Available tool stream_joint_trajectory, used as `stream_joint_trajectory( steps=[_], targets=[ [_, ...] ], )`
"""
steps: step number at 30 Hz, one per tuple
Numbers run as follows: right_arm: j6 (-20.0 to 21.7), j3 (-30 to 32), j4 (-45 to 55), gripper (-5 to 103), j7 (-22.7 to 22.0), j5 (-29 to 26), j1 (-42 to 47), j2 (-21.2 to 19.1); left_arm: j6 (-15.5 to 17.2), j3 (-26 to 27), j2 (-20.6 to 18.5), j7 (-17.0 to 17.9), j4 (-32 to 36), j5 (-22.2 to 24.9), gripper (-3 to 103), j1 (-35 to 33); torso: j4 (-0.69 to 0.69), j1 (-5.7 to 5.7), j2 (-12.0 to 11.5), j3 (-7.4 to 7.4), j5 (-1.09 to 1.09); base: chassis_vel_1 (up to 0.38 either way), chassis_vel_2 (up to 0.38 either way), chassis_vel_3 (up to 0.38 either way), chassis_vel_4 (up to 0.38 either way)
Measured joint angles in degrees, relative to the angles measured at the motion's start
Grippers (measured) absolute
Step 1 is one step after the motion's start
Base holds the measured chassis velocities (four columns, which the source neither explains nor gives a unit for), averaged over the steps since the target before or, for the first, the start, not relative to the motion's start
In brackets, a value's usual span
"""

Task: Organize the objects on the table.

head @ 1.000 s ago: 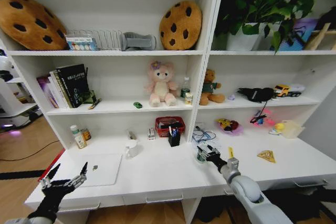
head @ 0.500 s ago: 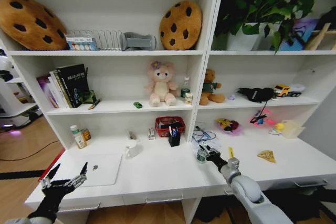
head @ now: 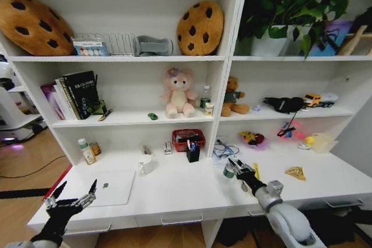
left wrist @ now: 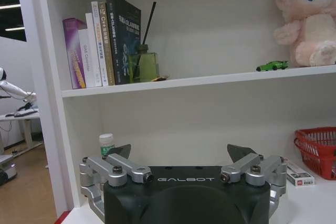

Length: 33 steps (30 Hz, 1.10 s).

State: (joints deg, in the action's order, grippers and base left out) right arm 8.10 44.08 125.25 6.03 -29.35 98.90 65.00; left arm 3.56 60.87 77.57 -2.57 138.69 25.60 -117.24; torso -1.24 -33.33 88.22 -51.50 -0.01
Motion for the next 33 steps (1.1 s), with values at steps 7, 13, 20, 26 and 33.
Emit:
stream_joint_trajectory(
  steps=[7, 13, 20, 26, 33],
  targets=[
    [-12.95, 6.31, 4.32, 27, 4.89, 5.54, 20.2, 10.6, 0.0, 0.0, 0.0, 0.0, 0.0, 0.0, 100, 0.0, 0.0, 0.02, 0.01, 0.01, -0.01, 0.0, 0.0, 0.0, 0.0],
    [-23.26, 1.43, 1.2, 27, 5.61, 16.84, 28.75, 14.26, 0.0, 0.0, 0.0, -0.01, 0.0, 0.0, 100, 0.0, 0.0, 0.02, 0.01, 0.0, 0.0, 0.0, 0.0, 0.0, 0.0],
    [-28.65, -3.5, -5.84, 27, 4.25, 23.56, 31.32, 15.47, 0.0, 0.0, 0.0, 0.0, 0.0, 0.0, 100, 0.0, 0.01, 0.01, 0.01, 0.0, 0.0, 0.0, 0.0, 0.0, 0.0],
    [-29.6, -4.74, -18.71, 27, 1.82, 24.72, 26.69, 15.15, 0.0, 0.0, 0.0, 0.0, 0.0, 0.0, 100, 0.0, 0.0, 0.0, 0.0, -0.01, 0.01, 0.0, 0.0, 0.0, 0.0],
    [-30.35, -4.75, -31.46, 27, 0.97, 23.05, 19.36, 14.09, 0.0, 0.0, 0.0, 0.0, 0.0, 0.0, 100, 0.0, 0.0, -0.01, -0.01, -0.01, 0.02, 0.0, 0.0, 0.0, 0.0]
  ],
)
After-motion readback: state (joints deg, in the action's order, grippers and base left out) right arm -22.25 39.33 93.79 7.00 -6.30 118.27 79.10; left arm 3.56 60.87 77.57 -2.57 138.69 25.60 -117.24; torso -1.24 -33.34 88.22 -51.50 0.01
